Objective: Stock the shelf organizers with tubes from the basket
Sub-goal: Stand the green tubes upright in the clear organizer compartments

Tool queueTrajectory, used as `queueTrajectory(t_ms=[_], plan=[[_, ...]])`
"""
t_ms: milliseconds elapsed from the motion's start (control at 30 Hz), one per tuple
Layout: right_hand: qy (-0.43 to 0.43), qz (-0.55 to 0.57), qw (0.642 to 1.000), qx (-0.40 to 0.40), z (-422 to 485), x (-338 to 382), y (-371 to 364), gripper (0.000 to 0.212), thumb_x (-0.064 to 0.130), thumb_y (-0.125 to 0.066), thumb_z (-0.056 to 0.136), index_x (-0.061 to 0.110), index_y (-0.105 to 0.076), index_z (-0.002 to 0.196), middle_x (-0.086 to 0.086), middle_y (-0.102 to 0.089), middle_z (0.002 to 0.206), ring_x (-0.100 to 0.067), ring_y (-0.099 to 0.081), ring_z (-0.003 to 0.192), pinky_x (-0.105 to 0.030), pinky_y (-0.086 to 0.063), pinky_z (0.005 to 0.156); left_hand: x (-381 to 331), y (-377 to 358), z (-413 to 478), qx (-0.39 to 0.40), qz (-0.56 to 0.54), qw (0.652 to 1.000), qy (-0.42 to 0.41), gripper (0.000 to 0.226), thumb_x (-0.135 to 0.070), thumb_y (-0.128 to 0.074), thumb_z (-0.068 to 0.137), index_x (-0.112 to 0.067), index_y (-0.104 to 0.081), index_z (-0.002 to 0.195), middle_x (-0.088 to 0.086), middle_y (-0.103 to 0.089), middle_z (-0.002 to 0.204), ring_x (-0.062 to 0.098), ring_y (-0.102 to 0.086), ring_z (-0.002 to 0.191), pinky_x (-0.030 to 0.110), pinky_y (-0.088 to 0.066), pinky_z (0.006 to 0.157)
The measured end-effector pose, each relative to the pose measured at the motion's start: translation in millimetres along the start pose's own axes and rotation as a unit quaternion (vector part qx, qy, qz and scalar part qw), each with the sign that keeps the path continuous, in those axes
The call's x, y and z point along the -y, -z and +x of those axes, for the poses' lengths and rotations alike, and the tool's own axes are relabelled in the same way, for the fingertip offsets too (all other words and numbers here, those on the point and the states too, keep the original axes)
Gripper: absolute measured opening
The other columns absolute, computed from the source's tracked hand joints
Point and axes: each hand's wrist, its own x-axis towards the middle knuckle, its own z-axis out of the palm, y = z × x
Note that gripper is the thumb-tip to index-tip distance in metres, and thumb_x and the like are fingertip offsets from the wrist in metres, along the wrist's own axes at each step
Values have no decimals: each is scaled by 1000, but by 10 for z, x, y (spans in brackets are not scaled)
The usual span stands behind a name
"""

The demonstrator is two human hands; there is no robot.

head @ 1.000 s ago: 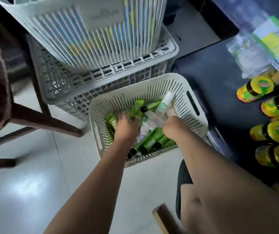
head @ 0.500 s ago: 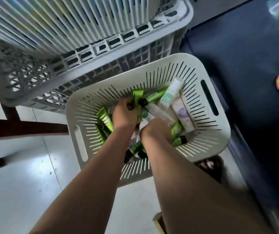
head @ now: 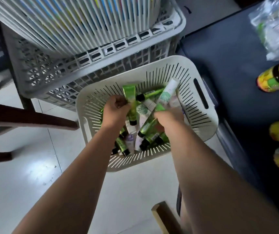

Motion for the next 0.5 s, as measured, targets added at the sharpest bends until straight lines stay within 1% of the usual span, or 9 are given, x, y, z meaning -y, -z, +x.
queueTrajectory(t_ms=[33,100,167,200,267,333,400,467,500], plan=[[41,4,999,26,-31,15,49,38,10,-80,79,16,-66,114,-6,-72,101,-16,-72,73,-31,-62,62,-26,23,-50,3,-8,1000,3,22,-15,-78,87,-26,-62,95,-1,-70,92,18,-66,81,39,-60,74],[100,34,991,84,-144,50,167,37,12,-83,75,14,-66,108,-10,-74,99,-20,-76,75,-39,-65,70,-84,60,-161,7,-25,1000,6,21,-13,-78,87,-23,-62,96,1,-70,92,18,-66,81,38,-60,73],[132,65,984,97,-271,124,298,28,16,-82,75,13,-68,100,-9,-77,92,-19,-77,77,-44,-64,75,-174,100,-281,14,-47,999,5,19,-12,-78,87,-18,-65,99,4,-71,92,22,-69,83,47,-61,76],[144,78,982,90,-344,180,367,22,16,-82,77,13,-69,95,-8,-77,87,-19,-77,78,-44,-64,77,-234,121,-344,21,-60,998,3,19,-11,-78,87,-15,-66,101,4,-71,90,23,-70,82,47,-62,76],[170,115,974,93,-490,317,504,17,13,-81,80,13,-67,89,-7,-75,86,-20,-77,80,-40,-64,76,-396,149,-484,41,-84,995,-16,19,-7,-76,88,-9,-67,104,2,-71,85,16,-70,77,34,-62,68],[192,140,966,105,-675,461,651,15,10,-78,82,11,-63,82,-9,-70,81,-21,-73,75,-32,-64,67,-619,171,-674,75,-105,991,-43,14,-4,-72,91,-5,-67,105,4,-71,84,12,-69,70,26,-57,59],[217,136,960,112,-834,611,812,17,8,-73,85,10,-59,76,-6,-60,70,-19,-64,66,-24,-59,55,-859,188,-871,115,-134,982,-71,8,-1,-67,94,-4,-67,101,7,-72,83,19,-70,72,30,-60,62],[253,134,952,107,-999,768,1001,15,15,-76,82,7,-64,78,-4,-61,69,-17,-64,62,-32,-62,64,-1098,198,-1041,138,-140,975,-102,9,0,-65,95,-8,-66,99,3,-73,82,22,-70,78,37,-62,74],[275,132,947,101,-1087,853,1107,19,22,-78,78,7,-68,86,-5,-66,75,-16,-66,61,-38,-63,71,-1223,195,-1126,147,-139,972,-117,10,0,-66,95,-8,-65,100,3,-73,84,24,-69,81,41,-60,78]])
